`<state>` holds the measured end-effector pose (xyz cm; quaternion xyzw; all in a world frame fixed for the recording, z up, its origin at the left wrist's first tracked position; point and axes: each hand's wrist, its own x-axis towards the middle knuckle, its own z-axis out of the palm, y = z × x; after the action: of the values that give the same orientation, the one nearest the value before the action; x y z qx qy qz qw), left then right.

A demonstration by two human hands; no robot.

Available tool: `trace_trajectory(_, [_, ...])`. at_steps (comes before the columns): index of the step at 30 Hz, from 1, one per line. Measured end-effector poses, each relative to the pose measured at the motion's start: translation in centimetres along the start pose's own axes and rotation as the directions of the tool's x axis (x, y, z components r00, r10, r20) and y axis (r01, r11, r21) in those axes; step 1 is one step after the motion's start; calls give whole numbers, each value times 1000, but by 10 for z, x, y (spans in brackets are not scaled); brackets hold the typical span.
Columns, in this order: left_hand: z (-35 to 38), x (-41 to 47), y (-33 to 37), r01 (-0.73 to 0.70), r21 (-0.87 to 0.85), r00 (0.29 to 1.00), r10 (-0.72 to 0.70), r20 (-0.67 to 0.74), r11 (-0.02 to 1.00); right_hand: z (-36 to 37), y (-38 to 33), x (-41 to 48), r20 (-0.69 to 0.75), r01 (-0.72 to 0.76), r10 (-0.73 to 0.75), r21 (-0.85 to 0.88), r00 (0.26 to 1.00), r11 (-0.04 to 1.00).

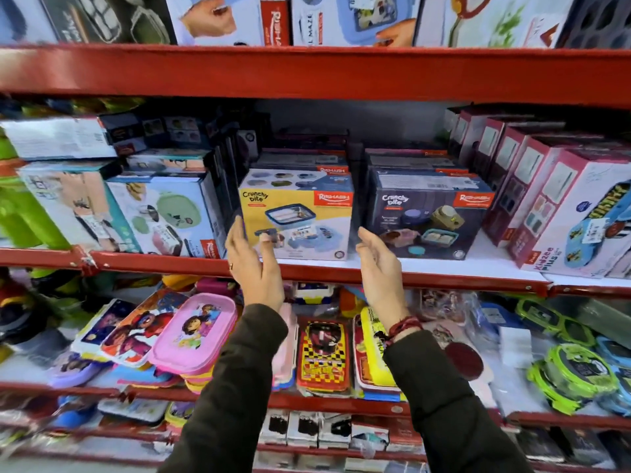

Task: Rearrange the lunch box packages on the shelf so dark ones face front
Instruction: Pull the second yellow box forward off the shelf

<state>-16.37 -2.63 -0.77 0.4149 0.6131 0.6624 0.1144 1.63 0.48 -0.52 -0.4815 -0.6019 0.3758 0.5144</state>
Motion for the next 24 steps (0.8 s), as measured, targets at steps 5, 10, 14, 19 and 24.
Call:
trace_trajectory(5, [-21,23,-27,16,215,982,-56,181,976,20,5,6,-15,26,-32,-292,999,956])
trace_trajectory(10, [-37,32,-35,-21,93,953,-8,304,995,24,0,-1,-33,100,-115,-304,993,947])
trace_trajectory(14, [-52,40,-26,-85,-68,947,102,304,994,17,-8,-8,-99,194,-220,-219,970,956])
trace_trajectory(19, [-61,47,-3,-56,-255,951,130,281,965,15,-23,-11,-171,256,-271,-104,947,961])
trace_trajectory(24, [-63,54,19,-54,-375,969,139,203,926,14,-43,-11,-237,295,-274,60,932,954])
